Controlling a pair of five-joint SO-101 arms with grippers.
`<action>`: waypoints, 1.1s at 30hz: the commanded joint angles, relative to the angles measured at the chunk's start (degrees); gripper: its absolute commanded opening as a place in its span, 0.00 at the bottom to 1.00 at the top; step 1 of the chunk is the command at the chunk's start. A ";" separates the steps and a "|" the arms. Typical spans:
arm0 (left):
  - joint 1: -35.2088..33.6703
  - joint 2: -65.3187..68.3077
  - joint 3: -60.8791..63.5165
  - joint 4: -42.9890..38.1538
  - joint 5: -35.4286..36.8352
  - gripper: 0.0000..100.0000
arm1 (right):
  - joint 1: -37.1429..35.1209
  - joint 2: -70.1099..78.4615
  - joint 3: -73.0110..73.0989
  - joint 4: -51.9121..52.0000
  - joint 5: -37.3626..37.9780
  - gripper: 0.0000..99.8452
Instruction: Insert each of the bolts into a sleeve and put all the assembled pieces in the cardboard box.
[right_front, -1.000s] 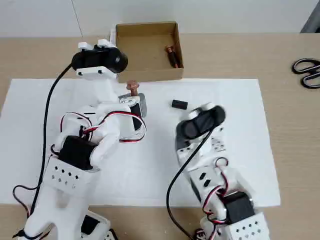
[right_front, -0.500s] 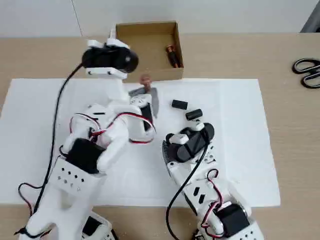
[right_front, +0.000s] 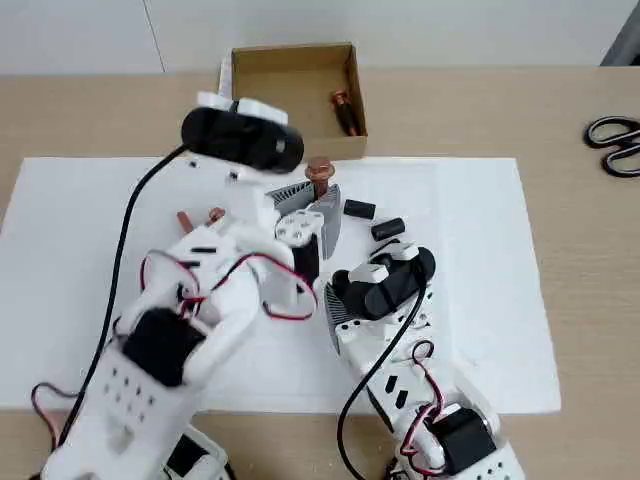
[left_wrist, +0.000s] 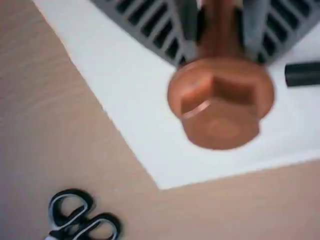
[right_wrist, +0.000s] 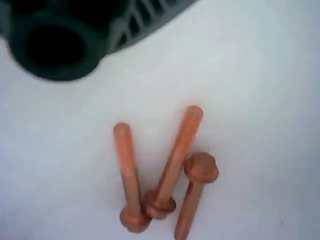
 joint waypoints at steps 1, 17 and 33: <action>0.97 -4.40 2.42 -1.93 -1.05 0.01 | -0.13 -0.84 -0.53 -1.01 -0.53 0.00; 1.32 -10.64 21.76 -17.41 -0.97 0.01 | -0.40 -0.84 -0.62 -0.92 -0.53 0.00; 3.87 -10.64 24.75 -17.93 -1.05 0.01 | -1.71 -0.84 -0.70 -1.27 -0.35 0.00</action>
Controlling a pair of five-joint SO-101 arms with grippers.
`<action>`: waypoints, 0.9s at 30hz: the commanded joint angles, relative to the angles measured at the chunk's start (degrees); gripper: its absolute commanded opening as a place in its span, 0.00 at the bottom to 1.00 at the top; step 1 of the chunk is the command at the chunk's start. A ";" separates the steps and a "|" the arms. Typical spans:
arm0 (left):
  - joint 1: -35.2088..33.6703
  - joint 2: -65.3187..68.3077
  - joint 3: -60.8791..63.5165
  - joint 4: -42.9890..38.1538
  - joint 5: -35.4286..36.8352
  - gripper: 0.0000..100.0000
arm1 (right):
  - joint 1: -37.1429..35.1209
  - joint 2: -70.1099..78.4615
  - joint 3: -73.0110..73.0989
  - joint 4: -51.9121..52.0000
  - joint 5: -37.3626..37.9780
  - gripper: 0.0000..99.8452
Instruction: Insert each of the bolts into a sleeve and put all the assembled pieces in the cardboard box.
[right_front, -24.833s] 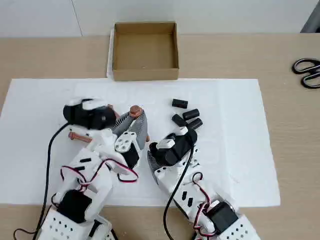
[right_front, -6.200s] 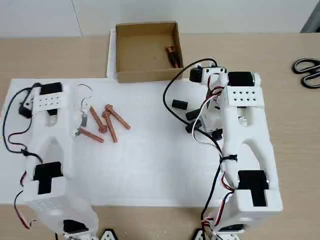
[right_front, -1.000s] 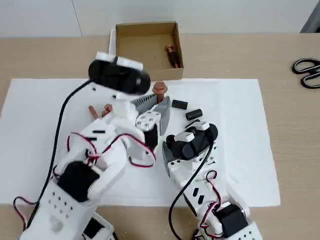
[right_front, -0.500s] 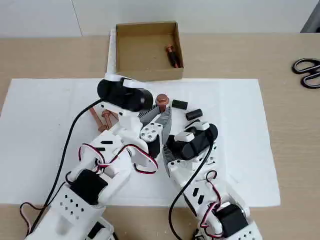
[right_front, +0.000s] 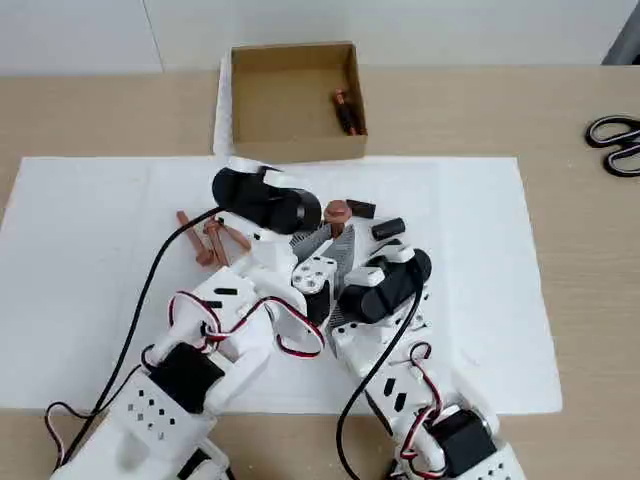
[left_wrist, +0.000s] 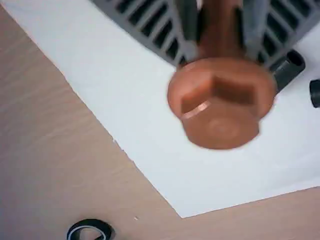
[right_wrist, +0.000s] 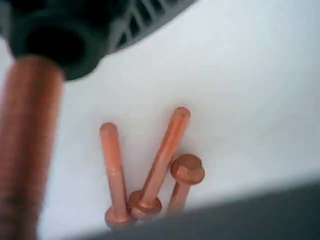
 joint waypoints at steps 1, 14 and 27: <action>0.26 -1.76 -0.13 0.44 -0.26 0.01 | -0.31 -0.84 -0.70 -1.27 -0.35 0.00; 0.44 -2.02 -0.13 2.99 -0.26 0.01 | -0.04 -0.84 -0.70 -1.36 -0.35 0.00; 0.53 -1.93 2.33 2.99 -0.26 0.01 | -0.04 -0.84 -0.70 -1.36 -0.35 0.00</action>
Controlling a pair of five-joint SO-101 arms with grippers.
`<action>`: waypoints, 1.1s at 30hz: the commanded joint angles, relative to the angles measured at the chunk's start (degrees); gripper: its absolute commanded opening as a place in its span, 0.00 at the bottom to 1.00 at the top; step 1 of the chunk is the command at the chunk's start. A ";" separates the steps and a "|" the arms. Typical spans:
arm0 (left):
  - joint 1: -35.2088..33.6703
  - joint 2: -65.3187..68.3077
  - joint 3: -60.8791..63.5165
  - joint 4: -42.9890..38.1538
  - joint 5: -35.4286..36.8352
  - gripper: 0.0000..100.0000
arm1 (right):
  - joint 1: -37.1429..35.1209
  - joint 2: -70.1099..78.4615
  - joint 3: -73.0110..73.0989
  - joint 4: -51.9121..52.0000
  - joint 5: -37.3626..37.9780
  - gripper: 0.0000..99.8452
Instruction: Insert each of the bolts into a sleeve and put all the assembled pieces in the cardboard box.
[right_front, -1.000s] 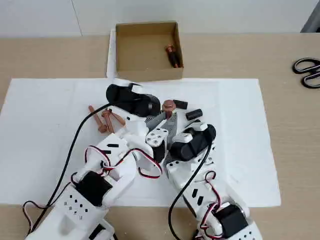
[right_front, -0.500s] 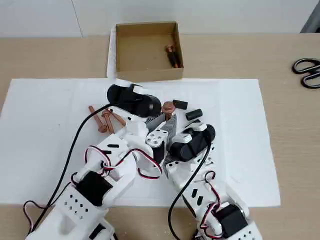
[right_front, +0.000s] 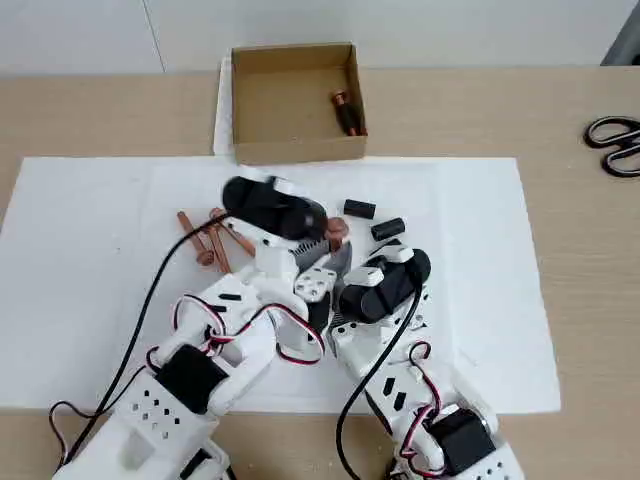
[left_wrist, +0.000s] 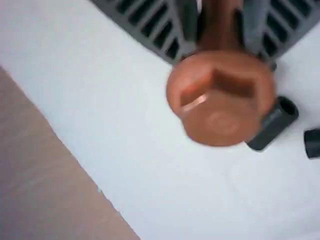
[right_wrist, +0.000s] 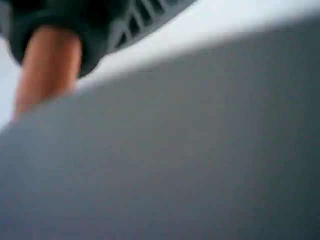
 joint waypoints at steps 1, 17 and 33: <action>0.09 -1.41 -0.40 -0.18 -0.26 0.01 | -0.04 -0.84 -0.70 -1.36 -0.35 0.00; 0.09 -1.41 4.35 0.09 -0.26 0.01 | 0.04 -0.84 -0.70 -1.36 -0.35 0.00; 4.75 -1.23 4.18 4.13 -0.26 0.01 | 0.04 -0.84 -0.70 -1.36 -0.35 0.00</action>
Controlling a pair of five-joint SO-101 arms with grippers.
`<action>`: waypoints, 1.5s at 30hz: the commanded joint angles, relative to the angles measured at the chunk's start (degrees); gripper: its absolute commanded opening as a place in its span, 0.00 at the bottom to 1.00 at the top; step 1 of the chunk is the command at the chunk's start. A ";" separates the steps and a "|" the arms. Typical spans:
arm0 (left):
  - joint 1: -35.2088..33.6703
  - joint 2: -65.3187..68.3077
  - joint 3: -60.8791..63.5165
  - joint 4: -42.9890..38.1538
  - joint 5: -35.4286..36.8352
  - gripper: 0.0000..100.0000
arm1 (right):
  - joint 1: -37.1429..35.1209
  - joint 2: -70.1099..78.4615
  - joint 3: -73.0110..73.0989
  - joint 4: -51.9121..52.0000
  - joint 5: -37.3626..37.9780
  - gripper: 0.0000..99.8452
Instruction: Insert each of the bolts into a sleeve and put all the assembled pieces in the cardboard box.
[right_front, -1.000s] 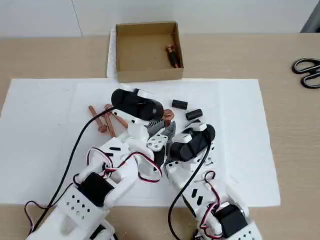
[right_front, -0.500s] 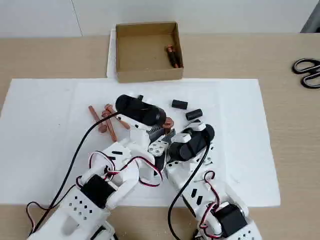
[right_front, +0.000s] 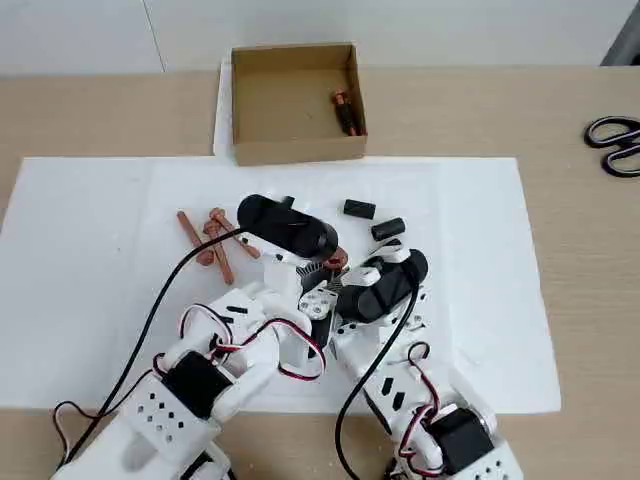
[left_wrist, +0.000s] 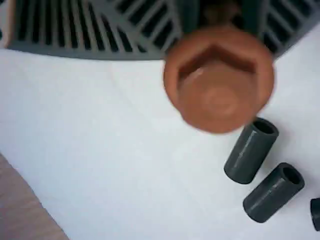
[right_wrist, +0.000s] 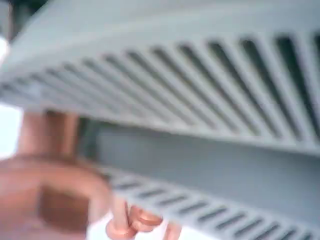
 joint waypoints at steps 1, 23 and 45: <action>1.58 -0.62 -0.57 0.79 -0.35 0.01 | 0.13 -0.92 -0.88 -1.45 -0.35 0.00; -3.25 -0.97 -8.48 7.56 -0.18 0.21 | 0.13 -0.92 -0.79 -1.45 -0.35 0.00; -48.70 -0.97 -25.54 37.10 -16.18 0.21 | 13.58 3.30 -4.66 3.56 1.76 0.00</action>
